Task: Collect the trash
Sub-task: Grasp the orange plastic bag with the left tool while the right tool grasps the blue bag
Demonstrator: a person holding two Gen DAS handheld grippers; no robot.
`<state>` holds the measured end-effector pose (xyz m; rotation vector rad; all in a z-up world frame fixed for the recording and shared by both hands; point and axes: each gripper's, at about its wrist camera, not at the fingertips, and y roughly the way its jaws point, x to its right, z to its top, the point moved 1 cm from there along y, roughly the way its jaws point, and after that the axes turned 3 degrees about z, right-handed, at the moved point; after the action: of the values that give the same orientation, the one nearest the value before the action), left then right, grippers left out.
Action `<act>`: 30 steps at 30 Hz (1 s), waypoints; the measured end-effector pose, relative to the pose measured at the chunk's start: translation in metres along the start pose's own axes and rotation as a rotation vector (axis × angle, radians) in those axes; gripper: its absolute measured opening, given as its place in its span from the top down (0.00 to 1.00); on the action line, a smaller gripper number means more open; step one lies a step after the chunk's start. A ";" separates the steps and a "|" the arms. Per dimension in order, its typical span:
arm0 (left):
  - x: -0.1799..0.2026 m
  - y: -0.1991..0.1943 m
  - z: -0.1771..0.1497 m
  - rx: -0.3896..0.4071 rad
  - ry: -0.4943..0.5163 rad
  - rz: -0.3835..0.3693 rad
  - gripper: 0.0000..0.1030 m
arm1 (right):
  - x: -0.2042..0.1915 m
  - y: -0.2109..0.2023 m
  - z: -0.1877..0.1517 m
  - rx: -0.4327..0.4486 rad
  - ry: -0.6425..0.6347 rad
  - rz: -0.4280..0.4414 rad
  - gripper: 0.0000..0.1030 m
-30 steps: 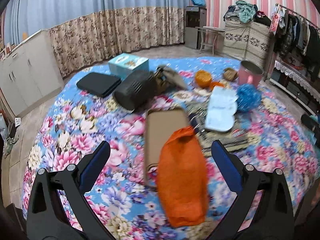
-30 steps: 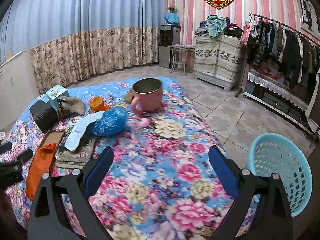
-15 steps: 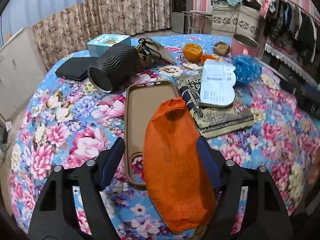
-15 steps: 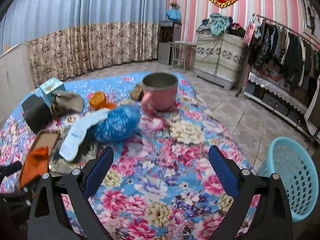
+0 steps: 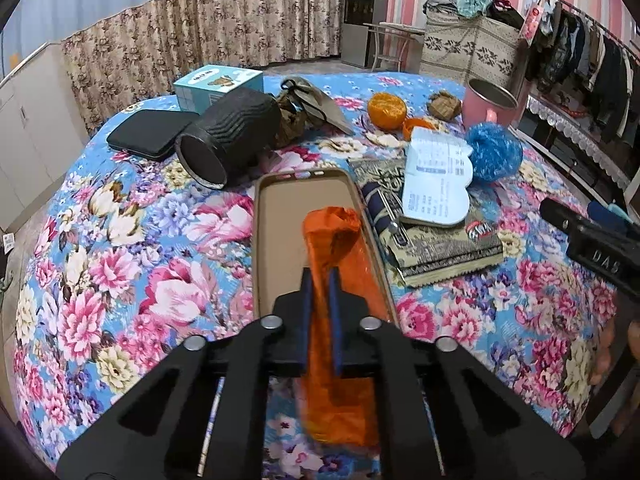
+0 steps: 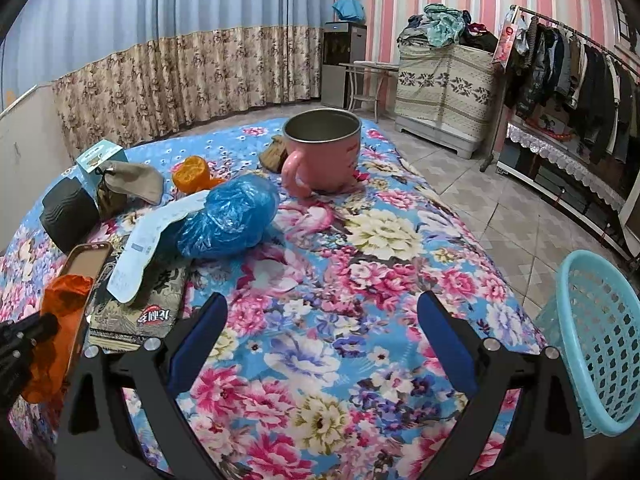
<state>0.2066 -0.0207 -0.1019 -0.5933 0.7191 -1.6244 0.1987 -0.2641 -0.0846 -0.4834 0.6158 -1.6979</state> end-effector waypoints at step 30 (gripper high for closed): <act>-0.066 -0.004 0.041 0.085 -0.135 0.065 0.99 | -0.044 0.046 0.032 -0.056 -0.081 0.229 0.72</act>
<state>0.2446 0.0397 -0.0710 -0.6055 0.5623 -1.5312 0.2627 -0.2327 -0.0889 -0.4991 0.6362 -1.4409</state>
